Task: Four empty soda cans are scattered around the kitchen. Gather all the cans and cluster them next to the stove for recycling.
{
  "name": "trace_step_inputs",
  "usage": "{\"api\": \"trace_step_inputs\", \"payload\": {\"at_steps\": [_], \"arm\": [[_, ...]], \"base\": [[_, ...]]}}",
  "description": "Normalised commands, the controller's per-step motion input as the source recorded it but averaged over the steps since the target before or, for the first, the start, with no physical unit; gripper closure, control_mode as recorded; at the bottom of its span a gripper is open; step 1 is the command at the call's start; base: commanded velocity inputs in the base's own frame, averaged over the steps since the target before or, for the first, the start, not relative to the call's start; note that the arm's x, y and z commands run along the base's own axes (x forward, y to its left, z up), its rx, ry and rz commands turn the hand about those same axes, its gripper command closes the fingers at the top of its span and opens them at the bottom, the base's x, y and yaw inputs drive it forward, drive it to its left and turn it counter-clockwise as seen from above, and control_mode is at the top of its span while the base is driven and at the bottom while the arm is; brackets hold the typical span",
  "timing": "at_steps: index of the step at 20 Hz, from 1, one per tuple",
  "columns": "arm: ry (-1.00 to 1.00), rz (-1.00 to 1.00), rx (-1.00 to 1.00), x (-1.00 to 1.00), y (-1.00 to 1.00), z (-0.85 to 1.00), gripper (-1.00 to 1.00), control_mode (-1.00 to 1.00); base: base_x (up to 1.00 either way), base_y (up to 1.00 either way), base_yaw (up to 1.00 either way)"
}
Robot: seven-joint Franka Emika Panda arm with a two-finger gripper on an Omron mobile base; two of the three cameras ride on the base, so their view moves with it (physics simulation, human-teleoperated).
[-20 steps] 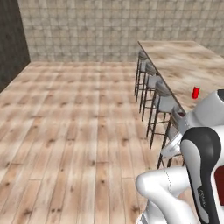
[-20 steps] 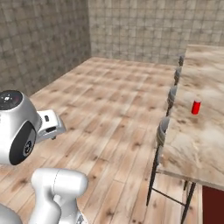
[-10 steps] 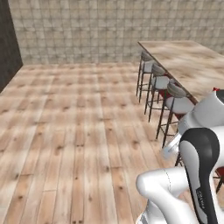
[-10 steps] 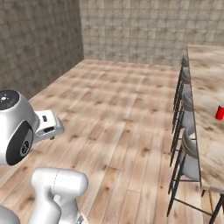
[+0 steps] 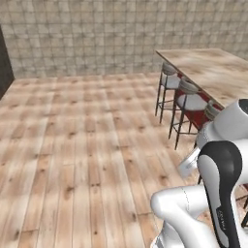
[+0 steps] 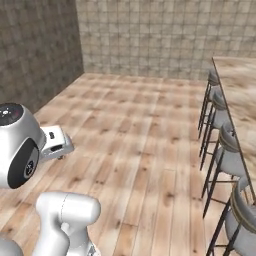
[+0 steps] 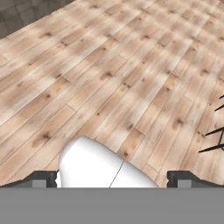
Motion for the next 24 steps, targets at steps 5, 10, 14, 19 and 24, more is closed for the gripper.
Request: {"api": "trace_step_inputs", "payload": {"at_steps": [5, 10, 14, 19, 24], "arm": [[0.0, 0.0, 0.0, 0.0, 0.0, 0.0, -1.0, 1.0], [0.0, 0.0, 0.0, 0.0, 0.0, 0.0, -1.0, 1.0], [0.0, 0.0, 0.0, 0.0, 0.0, 0.0, -1.0, 1.0], [0.0, 0.0, 0.0, 0.0, 0.0, 0.0, -1.0, 1.0], [0.0, 0.0, 0.0, 0.0, 0.0, 0.0, -1.0, 1.0]], "base": [[1.0, 0.43, -0.13], [0.72, 0.4, -0.32], [0.12, 0.08, -0.49], [0.0, 0.0, -0.5], [0.0, 0.0, -0.5]]}}
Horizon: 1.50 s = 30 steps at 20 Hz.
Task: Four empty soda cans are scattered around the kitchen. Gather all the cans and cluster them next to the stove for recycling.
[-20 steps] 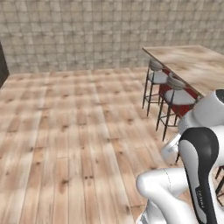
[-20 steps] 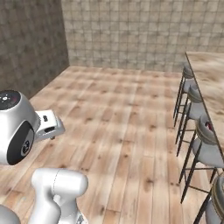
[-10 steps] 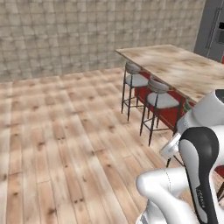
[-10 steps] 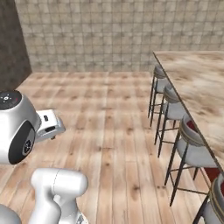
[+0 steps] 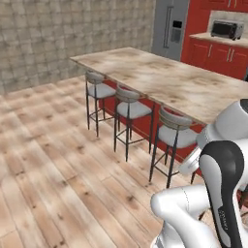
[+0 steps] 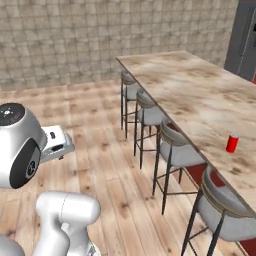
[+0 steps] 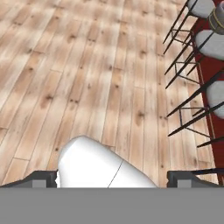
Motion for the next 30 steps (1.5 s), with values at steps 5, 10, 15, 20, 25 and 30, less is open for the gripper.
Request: {"api": "trace_step_inputs", "payload": {"at_steps": [5, 10, 15, 20, 25, 30], "arm": [[0.0, 0.0, 0.0, 0.0, 0.0, 0.0, -1.0, 1.0], [0.0, 0.0, 0.0, 0.0, 0.0, 0.0, -1.0, 1.0], [0.0, 0.0, 0.0, 0.0, 0.0, 0.0, -1.0, 1.0], [0.0, 0.0, 0.0, 0.0, 0.0, 0.0, -1.0, 1.0], [0.0, 0.0, 0.0, 0.0, 0.0, 0.0, -1.0, 1.0], [0.0, 0.0, 0.0, 0.0, 0.0, 0.0, -1.0, 1.0]], "base": [[0.0, 0.0, -0.5], [0.0, 0.0, -0.5], [0.0, 0.0, -0.5], [0.0, 0.0, -0.5], [0.0, 0.0, -0.5], [0.0, 0.0, -0.5]]}}
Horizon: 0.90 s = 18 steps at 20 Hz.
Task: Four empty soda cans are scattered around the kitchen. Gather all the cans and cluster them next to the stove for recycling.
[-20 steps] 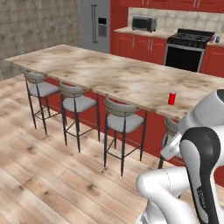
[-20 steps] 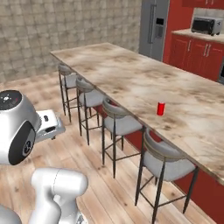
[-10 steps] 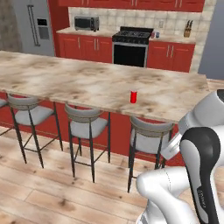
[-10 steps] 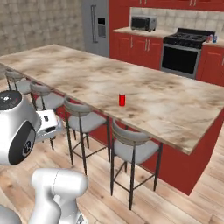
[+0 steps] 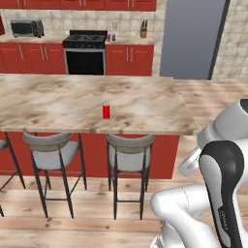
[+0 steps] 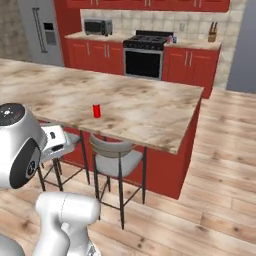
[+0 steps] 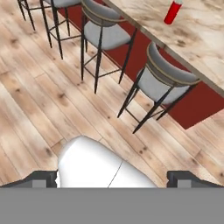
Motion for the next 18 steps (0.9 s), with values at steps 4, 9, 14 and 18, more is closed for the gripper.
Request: {"api": "trace_step_inputs", "payload": {"at_steps": [4, 9, 14, 18], "arm": [[0.0, 0.0, 0.0, 0.0, 0.0, 0.0, -1.0, 1.0], [0.0, 0.0, 0.0, 0.0, 0.0, 0.0, -1.0, 1.0], [0.0, 0.0, 0.0, 0.0, 0.0, 0.0, -1.0, 1.0], [0.0, 0.0, 0.0, 0.0, 0.0, 0.0, -1.0, 1.0]], "base": [[0.0, 0.0, -0.5], [0.15, 0.07, -0.24], [-0.01, 0.64, -0.05], [-0.03, 1.0, -0.05]]}}
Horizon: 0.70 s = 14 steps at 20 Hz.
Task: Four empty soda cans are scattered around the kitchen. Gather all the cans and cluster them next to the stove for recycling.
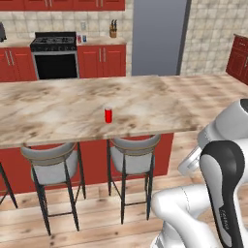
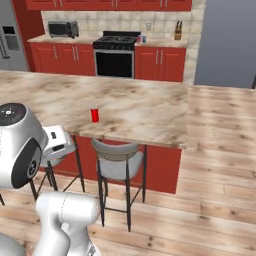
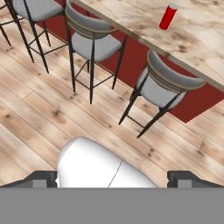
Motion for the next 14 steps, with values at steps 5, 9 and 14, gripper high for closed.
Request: {"api": "trace_step_inputs", "payload": {"at_steps": [5, 9, 14], "arm": [[0.0, 0.0, 0.0, 0.0, 0.0, 0.0, -1.0, 1.0], [0.0, 0.0, 0.0, 0.0, 0.0, 0.0, -1.0, 1.0], [0.0, 0.0, 0.0, 0.0, 0.0, 0.0, -1.0, 1.0]], "base": [[-0.01, 0.96, -0.05], [0.02, 0.08, 0.0], [0.5, 0.0, -0.01]]}}
